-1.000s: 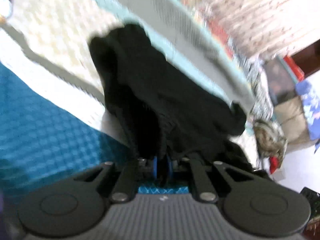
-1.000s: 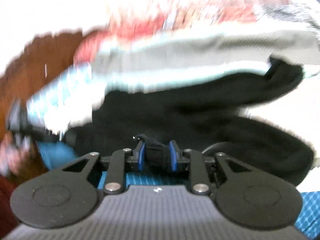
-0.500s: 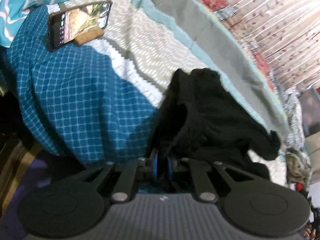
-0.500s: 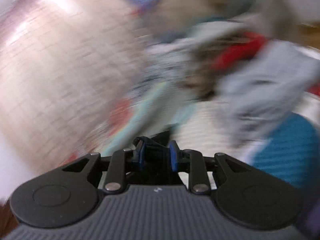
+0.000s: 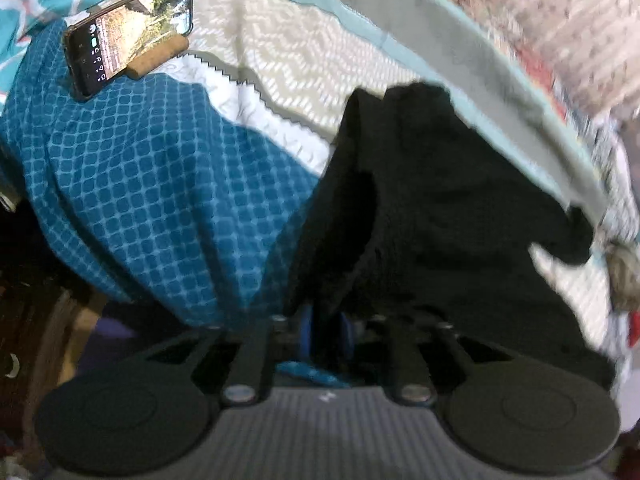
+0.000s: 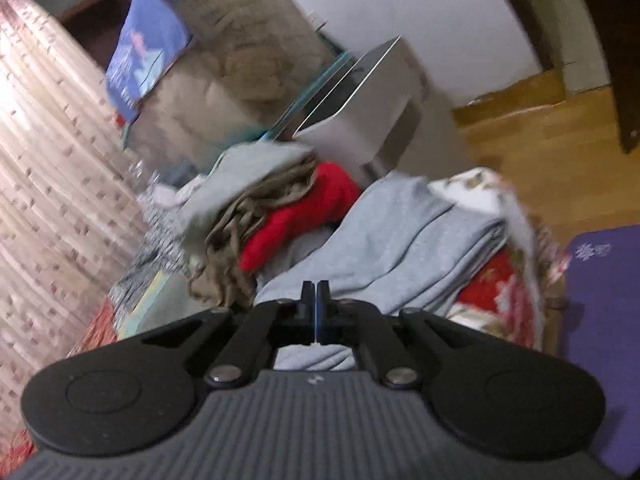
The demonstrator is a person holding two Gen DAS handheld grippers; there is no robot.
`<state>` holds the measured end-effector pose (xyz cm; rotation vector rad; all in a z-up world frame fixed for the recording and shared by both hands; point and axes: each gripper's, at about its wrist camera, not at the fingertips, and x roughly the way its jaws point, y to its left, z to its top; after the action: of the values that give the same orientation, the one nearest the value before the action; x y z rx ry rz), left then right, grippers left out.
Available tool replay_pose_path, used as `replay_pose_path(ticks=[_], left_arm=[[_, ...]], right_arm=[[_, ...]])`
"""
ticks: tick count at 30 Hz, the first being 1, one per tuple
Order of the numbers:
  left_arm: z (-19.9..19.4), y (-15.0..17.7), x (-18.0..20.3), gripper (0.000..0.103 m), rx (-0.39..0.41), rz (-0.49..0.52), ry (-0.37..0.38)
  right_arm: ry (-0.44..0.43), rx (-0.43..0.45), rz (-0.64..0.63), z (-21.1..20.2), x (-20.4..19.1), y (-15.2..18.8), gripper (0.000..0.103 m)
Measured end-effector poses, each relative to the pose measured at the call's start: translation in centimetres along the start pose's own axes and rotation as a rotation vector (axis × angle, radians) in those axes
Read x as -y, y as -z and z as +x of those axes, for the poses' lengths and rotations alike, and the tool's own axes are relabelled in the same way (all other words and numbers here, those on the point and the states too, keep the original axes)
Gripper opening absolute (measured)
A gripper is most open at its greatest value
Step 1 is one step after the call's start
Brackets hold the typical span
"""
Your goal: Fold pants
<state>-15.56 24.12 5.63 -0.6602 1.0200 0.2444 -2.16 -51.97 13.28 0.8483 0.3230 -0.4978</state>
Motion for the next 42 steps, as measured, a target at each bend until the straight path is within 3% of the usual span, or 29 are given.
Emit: replay_pose_path(ticks=[2,4,7,9,11,13,18,20,21,22,24,26,28,29,32,35,38,40,42], left_arm=[[-1.1,-0.2,-0.3,0.030,0.035,0.025,-0.033],[-3.2,-1.2,-1.2,0.033,0.104,0.008,-0.017],[-5.4,-4.4,-1.5,0.043,0.227,-0.011,-0.025],[-5.1,-6.7,-0.3,0.050,0.263,0.013,-0.029],[-3.4,-9.4,1.6,0.063,0.293,0.082,-0.024],[-0.2,-12.0,3.4,0.087,0.298,0.139,-0.030],[9.6,-17.1,4.5,0.093,0.186,0.121,-0.006],[13.3,-17.8,4.5,0.087,0.127,0.095,0.002],[14.3,-17.7,4.6,0.069,0.112,0.089,-0.004],[14.6,-17.3,5.5,0.038,0.127,0.122,-0.025],[13.1,-16.6,7.4,0.011,0.182,0.222,-0.028],[9.9,-16.9,7.6,0.009,0.288,0.227,-0.036],[6.5,-17.8,5.9,0.009,0.448,0.188,-0.115],[5.9,-18.4,4.5,0.009,0.468,0.144,-0.124],[8.0,-19.3,1.7,0.010,0.375,0.029,-0.170],[10.9,-18.6,2.0,0.011,0.299,0.068,-0.359],[10.9,-17.8,1.4,0.019,0.285,0.033,-0.302],[9.5,-17.4,1.3,0.035,0.328,0.018,-0.292],[8.2,-17.9,1.8,0.040,0.377,0.028,-0.264]], right_arm=[[-0.020,-0.012,-0.077,-0.7,-0.4,0.8,0.007],[-0.041,-0.043,-0.171,-0.4,-2.0,1.9,0.007],[-0.095,-0.100,-0.262,0.2,-4.4,4.4,0.007],[-0.135,-0.146,-0.299,0.5,-6.1,6.5,0.007],[-0.163,-0.200,-0.326,1.7,-8.0,8.1,0.007],[-0.185,-0.251,-0.366,2.9,-10.0,9.8,0.007],[-0.198,-0.352,-0.456,4.8,-13.5,13.3,0.008],[-0.203,-0.382,-0.485,5.7,-14.2,14.1,0.008],[-0.207,-0.397,-0.501,6.0,-14.2,14.4,0.008],[-0.203,-0.407,-0.513,6.3,-14.5,14.5,0.008],[-0.195,-0.427,-0.543,7.3,-14.6,14.6,0.008],[-0.186,-0.433,-0.570,8.4,-15.0,14.6,0.008],[-0.182,-0.432,-0.578,9.6,-15.5,14.5,0.008],[-0.186,-0.431,-0.576,10.1,-15.6,14.5,0.008],[-0.196,-0.445,-0.557,11.5,-16.0,15.2,0.008],[-0.196,-0.451,-0.564,12.1,-16.7,16.3,0.008],[-0.190,-0.453,-0.579,12.8,-17.6,16.3,0.008],[-0.199,-0.437,-0.594,13.4,-18.7,15.6,0.008],[-0.213,-0.414,-0.612,14.2,-20.3,15.0,0.009]])
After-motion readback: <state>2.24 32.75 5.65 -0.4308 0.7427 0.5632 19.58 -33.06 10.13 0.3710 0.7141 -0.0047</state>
